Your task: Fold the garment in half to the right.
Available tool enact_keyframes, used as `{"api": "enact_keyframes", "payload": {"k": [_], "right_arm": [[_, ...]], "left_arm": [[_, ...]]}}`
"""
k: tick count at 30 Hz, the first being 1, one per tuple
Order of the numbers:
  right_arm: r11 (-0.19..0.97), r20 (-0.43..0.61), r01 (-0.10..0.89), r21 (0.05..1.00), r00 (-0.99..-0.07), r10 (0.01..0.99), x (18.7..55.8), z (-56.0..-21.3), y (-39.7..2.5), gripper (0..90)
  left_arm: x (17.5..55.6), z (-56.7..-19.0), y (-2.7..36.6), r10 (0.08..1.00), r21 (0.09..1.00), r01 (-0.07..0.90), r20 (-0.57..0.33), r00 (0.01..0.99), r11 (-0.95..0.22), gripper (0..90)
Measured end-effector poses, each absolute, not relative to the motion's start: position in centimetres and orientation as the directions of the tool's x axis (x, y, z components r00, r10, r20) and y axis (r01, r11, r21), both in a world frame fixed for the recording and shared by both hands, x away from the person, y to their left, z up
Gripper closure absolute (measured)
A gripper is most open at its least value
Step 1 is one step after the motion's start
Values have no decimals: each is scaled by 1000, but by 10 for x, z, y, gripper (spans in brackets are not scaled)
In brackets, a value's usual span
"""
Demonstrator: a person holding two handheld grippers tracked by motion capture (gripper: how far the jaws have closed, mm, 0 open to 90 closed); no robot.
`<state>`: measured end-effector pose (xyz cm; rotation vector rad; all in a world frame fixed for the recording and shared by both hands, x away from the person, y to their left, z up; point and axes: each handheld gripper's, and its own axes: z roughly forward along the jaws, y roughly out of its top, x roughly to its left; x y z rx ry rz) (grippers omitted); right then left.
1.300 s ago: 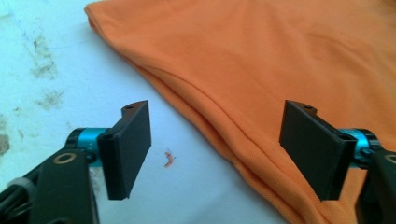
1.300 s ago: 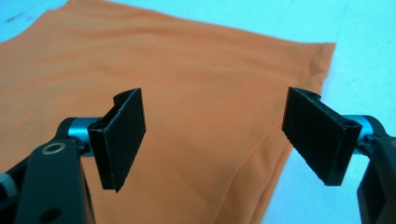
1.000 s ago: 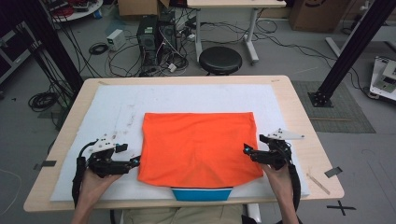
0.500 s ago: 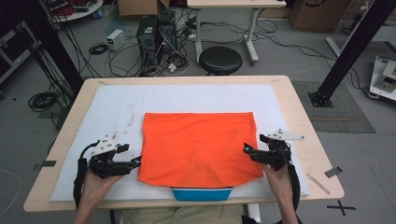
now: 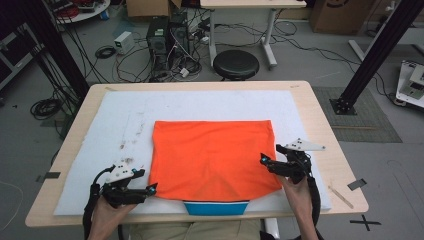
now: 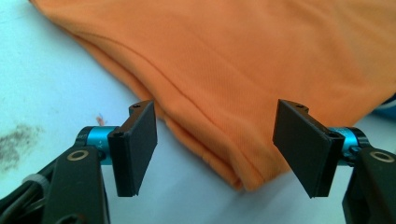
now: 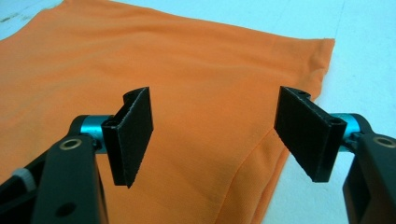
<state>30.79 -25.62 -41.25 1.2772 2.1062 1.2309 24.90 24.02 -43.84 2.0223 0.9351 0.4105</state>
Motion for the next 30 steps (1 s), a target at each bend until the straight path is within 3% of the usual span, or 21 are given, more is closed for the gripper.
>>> {"api": "enact_keyframes", "payload": {"k": [11, 22, 30], "right_arm": [[219, 103, 521, 825, -520, 848, 307, -415, -251, 283], [242, 83, 506, 828, -536, 840, 306, -412, -245, 284], [248, 85, 511, 823, -542, 836, 305, -413, -243, 284]], "left_arm": [[244, -449, 239, 777, 770, 553, -123, 618, -318, 392], [241, -455, 234, 800, 795, 548, -139, 584, -262, 432], [235, -457, 227, 818, 806, 516, -69, 571, -291, 440]]}}
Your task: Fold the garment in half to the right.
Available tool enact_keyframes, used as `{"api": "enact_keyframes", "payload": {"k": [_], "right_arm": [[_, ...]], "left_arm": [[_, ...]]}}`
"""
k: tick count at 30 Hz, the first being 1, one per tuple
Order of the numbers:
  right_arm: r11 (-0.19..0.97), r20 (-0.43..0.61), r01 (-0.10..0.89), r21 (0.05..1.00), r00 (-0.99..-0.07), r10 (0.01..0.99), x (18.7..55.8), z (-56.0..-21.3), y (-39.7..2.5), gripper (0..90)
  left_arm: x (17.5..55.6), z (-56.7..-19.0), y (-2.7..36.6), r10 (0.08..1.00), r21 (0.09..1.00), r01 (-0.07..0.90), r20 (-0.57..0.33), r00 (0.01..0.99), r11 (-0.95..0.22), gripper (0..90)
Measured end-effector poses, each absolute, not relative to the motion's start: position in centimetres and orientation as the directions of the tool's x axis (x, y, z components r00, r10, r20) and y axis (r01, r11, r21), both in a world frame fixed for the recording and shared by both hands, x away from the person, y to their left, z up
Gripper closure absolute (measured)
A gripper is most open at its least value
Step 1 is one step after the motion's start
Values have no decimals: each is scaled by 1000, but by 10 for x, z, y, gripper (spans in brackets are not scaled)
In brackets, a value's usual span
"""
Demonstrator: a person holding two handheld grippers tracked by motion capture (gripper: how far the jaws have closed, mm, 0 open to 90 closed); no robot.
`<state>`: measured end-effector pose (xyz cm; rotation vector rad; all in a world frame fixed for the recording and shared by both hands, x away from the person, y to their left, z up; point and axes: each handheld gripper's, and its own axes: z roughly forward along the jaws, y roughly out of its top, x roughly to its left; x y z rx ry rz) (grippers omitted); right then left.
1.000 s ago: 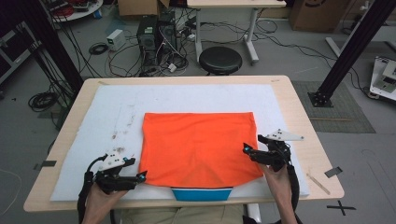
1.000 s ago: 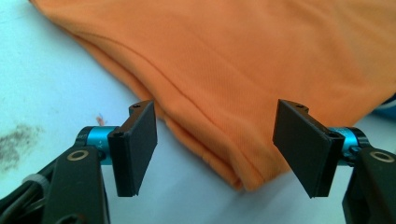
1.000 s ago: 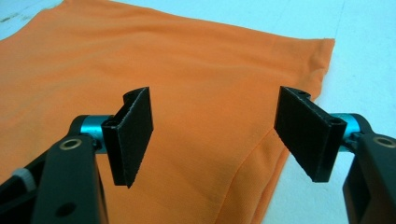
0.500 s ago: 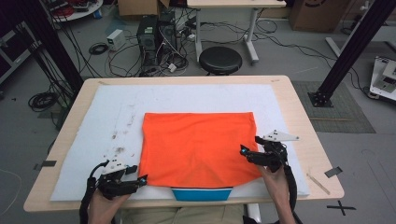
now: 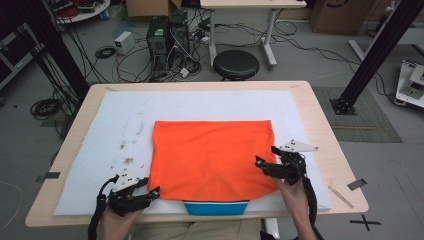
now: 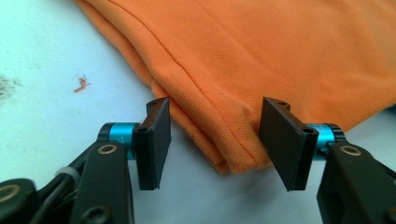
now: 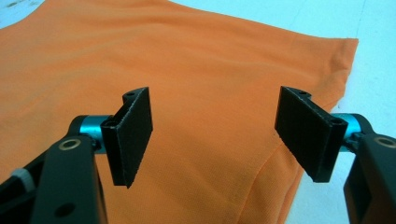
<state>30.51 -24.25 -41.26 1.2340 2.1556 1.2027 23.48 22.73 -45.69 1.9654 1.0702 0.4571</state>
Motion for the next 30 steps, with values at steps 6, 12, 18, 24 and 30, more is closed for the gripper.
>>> {"api": "enact_keyframes", "payload": {"k": [6, 12, 18, 24, 30], "right_arm": [[260, 77, 510, 820, -548, 833, 305, -413, -240, 285], [262, 80, 514, 817, -550, 831, 305, -413, -239, 285], [268, 80, 517, 813, -555, 828, 304, -413, -237, 285], [276, 79, 510, 814, -570, 818, 303, -410, -233, 285], [291, 86, 508, 811, -595, 799, 304, -406, -224, 265]], "left_arm": [[232, -458, 225, 820, 813, 503, -56, 569, -294, 485], [229, -460, 225, 819, 823, 495, -66, 570, -278, 540], [229, -460, 225, 824, 826, 492, -61, 564, -276, 552], [226, -461, 224, 811, 831, 482, -64, 581, -279, 649], [227, -462, 226, 793, 837, 476, -89, 603, -268, 768]]}}
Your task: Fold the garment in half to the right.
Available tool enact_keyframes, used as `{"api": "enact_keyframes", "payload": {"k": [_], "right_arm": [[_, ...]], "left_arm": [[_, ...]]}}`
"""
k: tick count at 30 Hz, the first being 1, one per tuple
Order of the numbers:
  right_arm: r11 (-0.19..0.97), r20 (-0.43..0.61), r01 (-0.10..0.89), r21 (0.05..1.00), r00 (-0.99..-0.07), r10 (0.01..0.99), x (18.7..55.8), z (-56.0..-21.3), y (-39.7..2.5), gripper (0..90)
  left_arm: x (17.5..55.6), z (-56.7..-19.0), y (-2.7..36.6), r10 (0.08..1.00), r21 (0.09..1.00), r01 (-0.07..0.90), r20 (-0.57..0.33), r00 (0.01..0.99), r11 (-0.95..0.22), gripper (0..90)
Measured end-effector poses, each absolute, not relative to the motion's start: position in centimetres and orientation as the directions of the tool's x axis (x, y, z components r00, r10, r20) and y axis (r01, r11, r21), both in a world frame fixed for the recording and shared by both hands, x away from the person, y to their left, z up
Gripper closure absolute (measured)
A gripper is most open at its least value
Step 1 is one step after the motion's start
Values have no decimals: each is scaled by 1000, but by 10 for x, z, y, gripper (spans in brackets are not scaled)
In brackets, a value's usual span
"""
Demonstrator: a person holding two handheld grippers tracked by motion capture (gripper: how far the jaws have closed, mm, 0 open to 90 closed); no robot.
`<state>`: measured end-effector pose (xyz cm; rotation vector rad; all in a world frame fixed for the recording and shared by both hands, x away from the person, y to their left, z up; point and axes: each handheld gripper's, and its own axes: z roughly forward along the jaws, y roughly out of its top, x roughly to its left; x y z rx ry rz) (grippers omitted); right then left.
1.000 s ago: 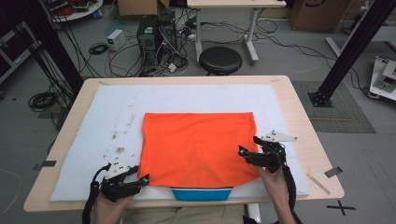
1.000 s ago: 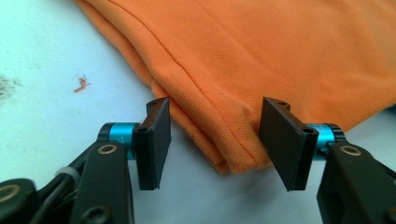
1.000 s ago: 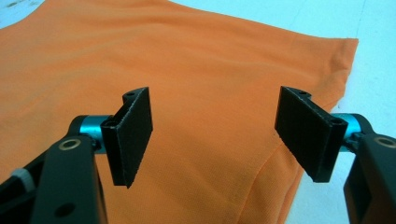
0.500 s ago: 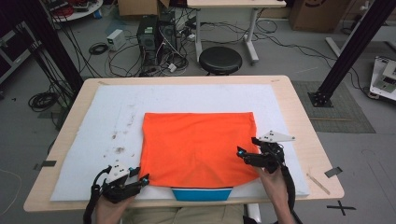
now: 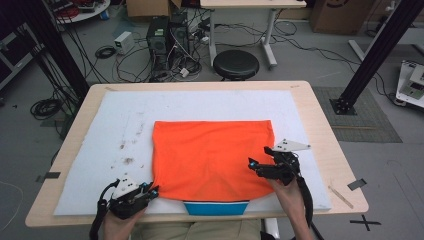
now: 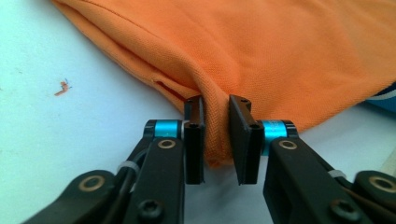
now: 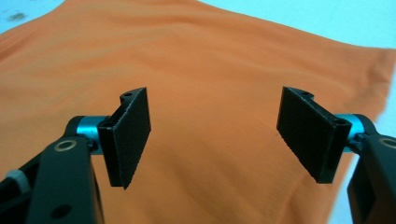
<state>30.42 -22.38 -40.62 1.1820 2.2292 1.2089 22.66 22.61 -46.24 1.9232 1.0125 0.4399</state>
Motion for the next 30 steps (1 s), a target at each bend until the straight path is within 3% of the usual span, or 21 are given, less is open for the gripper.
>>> {"api": "enact_keyframes", "payload": {"k": [8, 18, 30], "right_arm": [[341, 98, 485, 805, -676, 731, 329, -401, -194, 260], [438, 14, 399, 806, -753, 658, 382, -391, -118, 269], [540, 76, 430, 723, -827, 557, 445, -407, -25, 273]], "left_arm": [[227, -463, 227, 788, 841, 473, -96, 608, -263, 794], [225, -464, 226, 789, 846, 459, -78, 609, -271, 800], [226, -464, 227, 786, 848, 457, -82, 612, -268, 799]]}}
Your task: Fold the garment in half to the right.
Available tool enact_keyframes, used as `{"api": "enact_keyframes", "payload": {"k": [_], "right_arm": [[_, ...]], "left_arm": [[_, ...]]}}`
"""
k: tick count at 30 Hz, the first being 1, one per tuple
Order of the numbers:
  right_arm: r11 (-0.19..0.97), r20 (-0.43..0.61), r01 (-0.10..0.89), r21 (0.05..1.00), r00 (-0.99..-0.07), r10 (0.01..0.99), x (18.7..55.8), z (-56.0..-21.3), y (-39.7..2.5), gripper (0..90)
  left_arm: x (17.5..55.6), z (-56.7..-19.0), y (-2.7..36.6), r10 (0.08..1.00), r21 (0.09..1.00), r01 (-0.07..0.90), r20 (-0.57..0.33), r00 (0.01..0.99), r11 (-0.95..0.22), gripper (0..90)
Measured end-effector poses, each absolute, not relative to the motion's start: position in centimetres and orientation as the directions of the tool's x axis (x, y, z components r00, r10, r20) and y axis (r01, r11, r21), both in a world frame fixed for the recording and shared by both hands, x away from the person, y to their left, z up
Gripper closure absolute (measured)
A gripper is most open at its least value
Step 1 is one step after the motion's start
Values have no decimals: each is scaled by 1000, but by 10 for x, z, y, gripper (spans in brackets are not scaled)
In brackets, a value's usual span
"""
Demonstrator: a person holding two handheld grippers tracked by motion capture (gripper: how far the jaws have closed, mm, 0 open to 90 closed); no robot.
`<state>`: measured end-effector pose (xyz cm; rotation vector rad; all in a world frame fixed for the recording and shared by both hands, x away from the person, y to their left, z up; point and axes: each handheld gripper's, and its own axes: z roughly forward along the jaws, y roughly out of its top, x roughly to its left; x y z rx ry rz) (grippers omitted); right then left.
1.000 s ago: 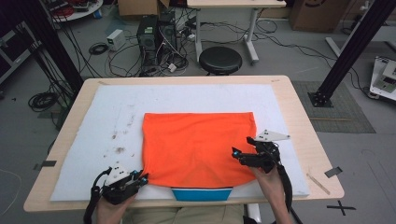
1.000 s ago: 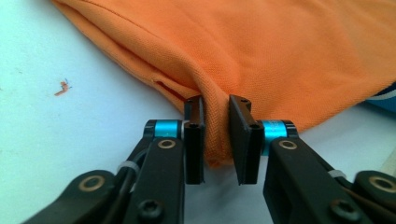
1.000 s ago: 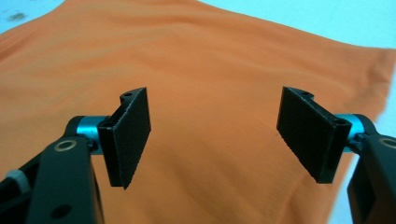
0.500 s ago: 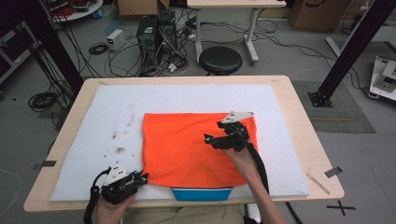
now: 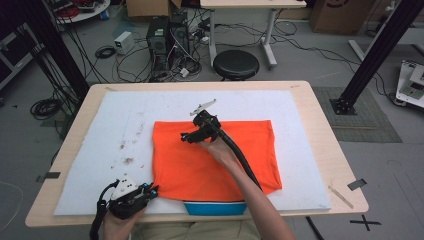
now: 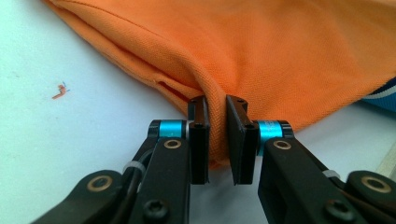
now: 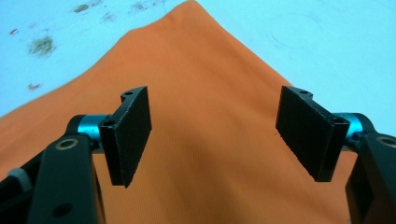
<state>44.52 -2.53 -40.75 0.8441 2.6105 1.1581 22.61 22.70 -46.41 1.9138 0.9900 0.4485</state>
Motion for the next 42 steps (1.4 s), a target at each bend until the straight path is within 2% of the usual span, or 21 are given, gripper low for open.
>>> {"api": "enact_keyframes", "payload": {"k": [23, 27, 42], "right_arm": [[598, 82, 419, 683, -858, 508, 493, -435, 61, 248], [587, 104, 435, 682, -853, 511, 498, -438, 70, 238], [621, 67, 420, 661, -858, 509, 502, -445, 93, 274]], "left_arm": [[226, -464, 228, 781, 849, 457, -87, 619, -267, 798], [226, -464, 227, 781, 849, 455, -83, 619, -270, 797], [226, -465, 227, 779, 849, 450, -76, 623, -277, 796]]}}
